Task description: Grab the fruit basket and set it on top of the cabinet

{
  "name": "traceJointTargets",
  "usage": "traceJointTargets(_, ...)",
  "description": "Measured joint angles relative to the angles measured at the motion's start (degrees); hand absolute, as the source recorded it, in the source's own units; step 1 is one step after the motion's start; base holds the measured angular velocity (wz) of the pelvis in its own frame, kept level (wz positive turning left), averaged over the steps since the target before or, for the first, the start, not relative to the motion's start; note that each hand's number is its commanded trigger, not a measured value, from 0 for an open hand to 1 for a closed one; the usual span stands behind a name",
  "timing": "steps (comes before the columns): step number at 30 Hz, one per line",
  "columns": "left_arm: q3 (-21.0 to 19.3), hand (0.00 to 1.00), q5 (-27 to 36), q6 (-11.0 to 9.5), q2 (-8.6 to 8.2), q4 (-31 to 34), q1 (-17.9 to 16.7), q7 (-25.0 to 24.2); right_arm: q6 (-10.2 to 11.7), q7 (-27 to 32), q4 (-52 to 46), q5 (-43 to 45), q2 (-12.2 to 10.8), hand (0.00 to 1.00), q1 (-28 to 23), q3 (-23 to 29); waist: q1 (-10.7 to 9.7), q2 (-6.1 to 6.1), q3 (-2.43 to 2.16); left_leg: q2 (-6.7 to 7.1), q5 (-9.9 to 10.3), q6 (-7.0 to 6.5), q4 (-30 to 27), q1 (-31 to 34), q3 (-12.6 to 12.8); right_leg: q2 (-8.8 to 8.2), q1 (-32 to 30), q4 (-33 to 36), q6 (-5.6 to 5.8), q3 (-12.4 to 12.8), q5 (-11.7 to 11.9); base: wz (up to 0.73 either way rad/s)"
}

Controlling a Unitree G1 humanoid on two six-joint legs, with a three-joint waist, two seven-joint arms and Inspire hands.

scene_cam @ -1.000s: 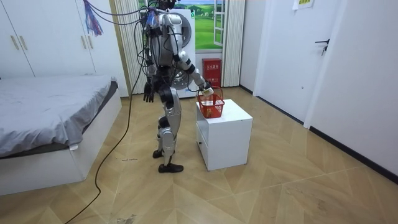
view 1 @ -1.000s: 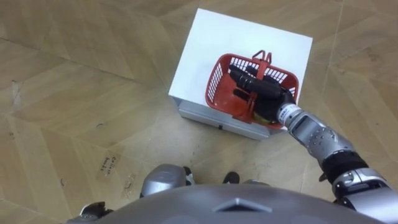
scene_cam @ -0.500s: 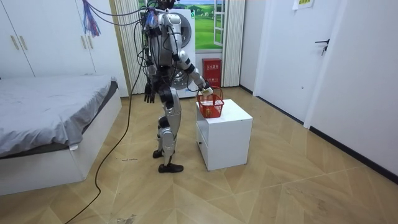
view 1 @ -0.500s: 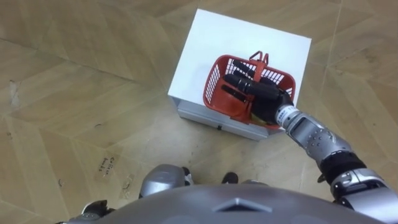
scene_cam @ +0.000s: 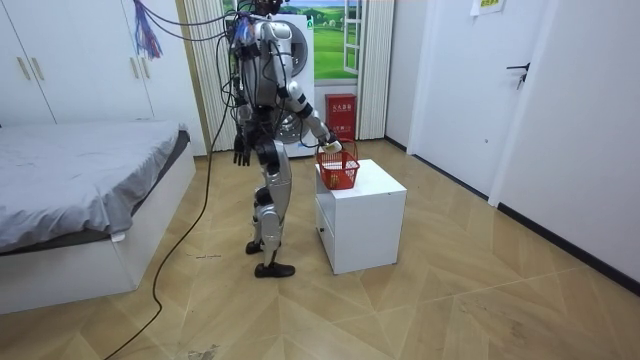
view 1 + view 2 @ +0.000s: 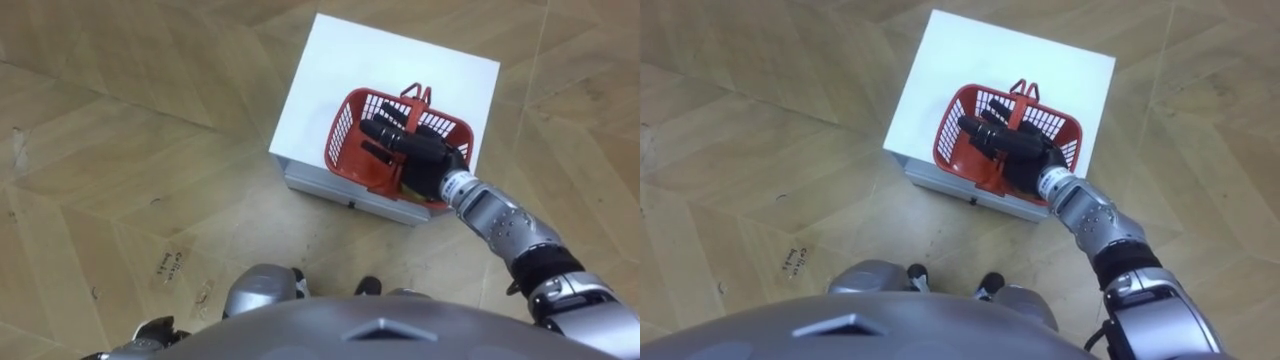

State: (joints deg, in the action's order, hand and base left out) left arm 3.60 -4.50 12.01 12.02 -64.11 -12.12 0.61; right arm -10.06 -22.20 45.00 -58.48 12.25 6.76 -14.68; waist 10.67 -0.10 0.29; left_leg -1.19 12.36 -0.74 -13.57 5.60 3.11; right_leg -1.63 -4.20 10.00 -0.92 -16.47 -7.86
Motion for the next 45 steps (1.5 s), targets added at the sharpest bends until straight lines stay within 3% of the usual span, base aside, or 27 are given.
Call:
traceJointTargets(10, -0.79, 0.00, -0.25, -0.01, -0.04, -0.16, -0.01, -0.07, 0.19, 0.31, -0.82, -0.05, 0.16, 0.00, -0.22, 0.17, -0.27, -1.05, -0.16, 0.02, -0.02, -0.02, -0.07, -0.21, 0.12, -0.36, -0.04, 0.11, 0.03, 0.07, -0.02, 0.00)
traceJointTargets(20, -2.35, 0.00, -0.19, -0.07, -0.12, 0.04, -0.16, -0.50, 0.20, -0.58, -4.81, 0.32, 3.92, 0.00, -2.55, 1.05, -1.75, -1.12, -0.29, -0.05, -0.02, -0.03, -0.01, -0.42, 0.64, 0.05, 0.02, 0.03, 0.02, 0.54, -0.01, -0.02)
traceJointTargets(26, -3.69, 0.00, -0.10, -0.42, -0.08, -0.01, -0.27, -0.85, 0.50, -0.69, -8.46, 0.28, 4.49, 0.00, -4.87, 3.64, -2.54, -1.39, -0.38, -0.26, -0.02, -0.03, 0.41, -1.34, 1.60, 0.09, -0.02, 0.66, 0.02, 1.14, -0.01, -0.08)
traceJointTargets(29, -5.08, 0.00, -0.10, -0.91, 0.10, 0.07, -0.29, -0.85, 0.56, -0.87, -10.92, 0.27, 4.63, 0.00, -6.08, 4.52, -2.73, -2.15, -0.53, -0.23, -0.02, -0.03, 0.39, -1.62, 2.04, -0.04, 0.02, 0.66, 0.02, 1.53, -0.01, -0.08)
traceJointTargets(31, -5.72, 0.00, -0.01, -1.24, 0.45, 0.06, -0.30, -0.84, 0.60, -0.87, -11.29, 0.17, 4.71, 0.00, -6.75, 4.70, -2.71, -2.98, -0.36, -0.23, -0.02, -0.03, 0.40, -1.81, 2.18, -0.12, 0.23, 0.63, 0.02, 1.51, -0.02, 0.00)
traceJointTargets(35, -5.73, 0.00, -0.06, -1.25, 1.17, 0.05, -0.56, -0.86, 0.61, -0.89, -13.37, -0.03, 4.72, 0.00, -9.93, 4.70, -2.58, -4.33, -0.70, -0.21, 0.00, -0.05, 0.69, -1.94, 2.17, 0.00, 0.26, 0.64, 0.01, 1.52, -0.02, 0.00)
traceJointTargets(40, -5.81, 0.00, -0.04, -1.93, 1.22, 0.09, -0.65, -0.81, 0.61, -0.90, -15.06, -0.64, 4.76, 0.00, -12.02, 4.71, -2.67, -4.33, -0.70, -0.11, 0.00, -0.07, 0.84, -2.04, 2.17, -0.01, 0.28, 0.74, 0.01, 1.52, -0.02, 0.00)
traceJointTargets(45, -5.81, 0.00, -0.05, -2.68, 1.23, 0.06, -0.65, -0.80, 0.73, -1.12, -16.30, -0.99, 5.27, 0.00, -13.09, 4.69, -2.71, -3.84, -0.36, -0.14, 0.00, -0.07, 0.92, -1.86, 2.15, 0.07, 0.07, 0.70, 0.01, 1.47, -0.02, 0.00)
